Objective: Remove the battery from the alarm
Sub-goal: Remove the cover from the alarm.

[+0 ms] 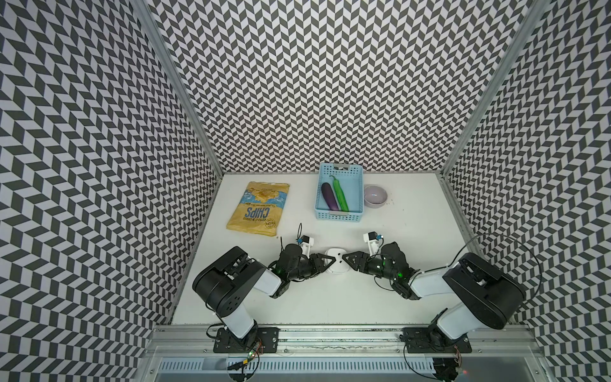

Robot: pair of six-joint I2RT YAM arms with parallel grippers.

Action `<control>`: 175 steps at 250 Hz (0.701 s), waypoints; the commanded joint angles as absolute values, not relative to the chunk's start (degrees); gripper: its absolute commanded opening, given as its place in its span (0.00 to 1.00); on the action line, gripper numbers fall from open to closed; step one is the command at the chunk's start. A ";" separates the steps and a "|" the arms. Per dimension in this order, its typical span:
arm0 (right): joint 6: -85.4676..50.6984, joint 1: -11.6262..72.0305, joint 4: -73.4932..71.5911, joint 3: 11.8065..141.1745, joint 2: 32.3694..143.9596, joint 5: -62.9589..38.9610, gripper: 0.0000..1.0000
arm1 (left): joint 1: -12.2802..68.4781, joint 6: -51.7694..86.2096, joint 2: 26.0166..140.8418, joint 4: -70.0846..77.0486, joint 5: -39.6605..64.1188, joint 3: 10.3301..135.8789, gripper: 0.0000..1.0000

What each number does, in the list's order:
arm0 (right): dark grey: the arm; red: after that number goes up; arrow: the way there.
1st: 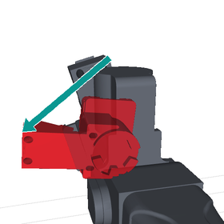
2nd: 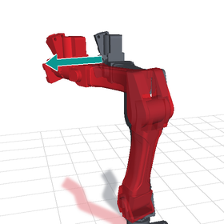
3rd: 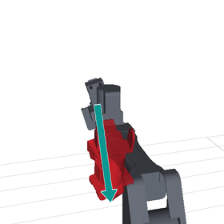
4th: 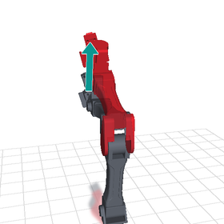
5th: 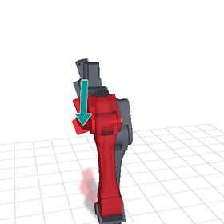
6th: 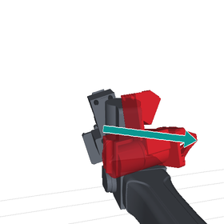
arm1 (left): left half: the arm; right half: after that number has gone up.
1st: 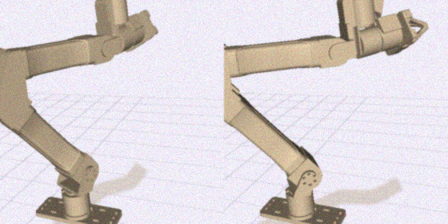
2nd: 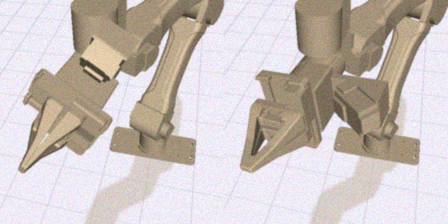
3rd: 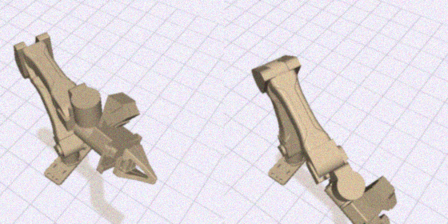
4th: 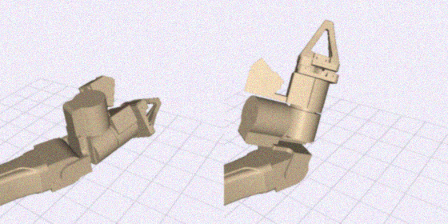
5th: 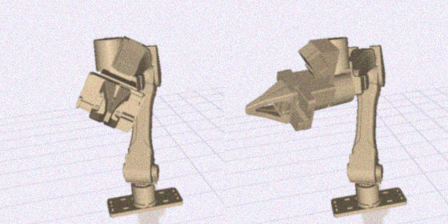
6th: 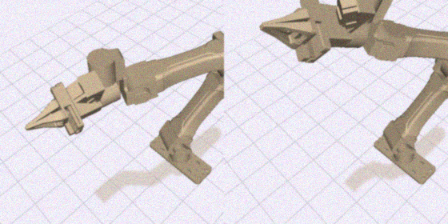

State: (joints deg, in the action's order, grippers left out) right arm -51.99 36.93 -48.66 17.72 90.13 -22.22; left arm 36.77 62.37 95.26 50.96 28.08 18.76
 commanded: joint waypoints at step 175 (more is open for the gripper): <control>-48.38 36.90 -46.22 19.60 86.94 -21.27 0.48 | 38.06 61.90 96.59 53.70 28.55 21.12 0.00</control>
State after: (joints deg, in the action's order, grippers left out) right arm -49.25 36.84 -44.99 18.59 86.54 -20.86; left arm 37.74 62.65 96.27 51.31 27.90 19.68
